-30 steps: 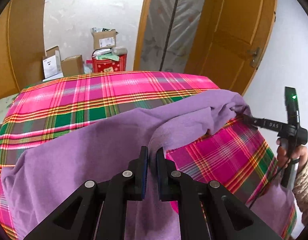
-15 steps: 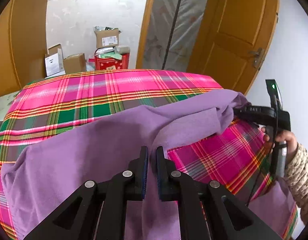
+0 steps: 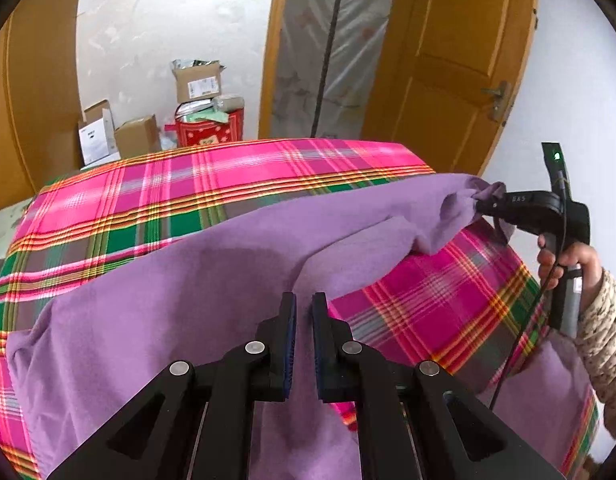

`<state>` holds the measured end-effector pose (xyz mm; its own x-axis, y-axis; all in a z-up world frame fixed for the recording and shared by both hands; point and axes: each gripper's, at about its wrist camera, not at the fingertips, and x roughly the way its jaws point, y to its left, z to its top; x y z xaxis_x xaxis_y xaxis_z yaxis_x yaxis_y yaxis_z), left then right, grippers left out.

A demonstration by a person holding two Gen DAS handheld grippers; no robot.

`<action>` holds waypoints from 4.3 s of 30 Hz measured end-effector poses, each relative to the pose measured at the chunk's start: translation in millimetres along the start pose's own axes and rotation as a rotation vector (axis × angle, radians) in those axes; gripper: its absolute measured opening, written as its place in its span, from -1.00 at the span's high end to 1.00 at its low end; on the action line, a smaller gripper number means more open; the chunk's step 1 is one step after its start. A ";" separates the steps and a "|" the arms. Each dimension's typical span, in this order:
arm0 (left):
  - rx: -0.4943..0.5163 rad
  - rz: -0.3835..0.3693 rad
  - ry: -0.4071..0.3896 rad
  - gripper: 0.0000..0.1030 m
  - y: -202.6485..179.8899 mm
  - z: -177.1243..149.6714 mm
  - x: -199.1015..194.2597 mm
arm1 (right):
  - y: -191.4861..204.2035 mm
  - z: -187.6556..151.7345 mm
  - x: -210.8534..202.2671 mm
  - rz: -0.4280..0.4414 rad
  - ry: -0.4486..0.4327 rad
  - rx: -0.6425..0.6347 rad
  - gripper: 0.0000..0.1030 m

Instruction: Fold clothes

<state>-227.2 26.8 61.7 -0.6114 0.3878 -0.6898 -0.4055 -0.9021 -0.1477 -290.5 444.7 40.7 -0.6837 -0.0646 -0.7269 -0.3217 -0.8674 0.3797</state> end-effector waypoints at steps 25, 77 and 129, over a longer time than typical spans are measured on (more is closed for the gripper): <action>0.151 -0.004 0.037 0.78 -27.3 -27.0 -9.2 | -56.2 -17.1 -32.1 0.031 -0.019 0.064 0.85; 0.089 -0.103 0.064 0.87 22.1 -19.0 -10.6 | -36.0 -48.4 -65.0 -0.005 -0.015 -0.045 0.55; -0.056 -0.074 0.139 0.74 83.2 8.9 67.9 | 126.3 -183.0 -69.1 0.384 0.333 -0.258 0.98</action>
<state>-308.5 -20.2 8.9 -0.4798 0.4274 -0.7662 -0.4056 -0.8825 -0.2382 -164.0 249.3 34.2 -0.4631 -0.5147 -0.7215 0.1084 -0.8409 0.5303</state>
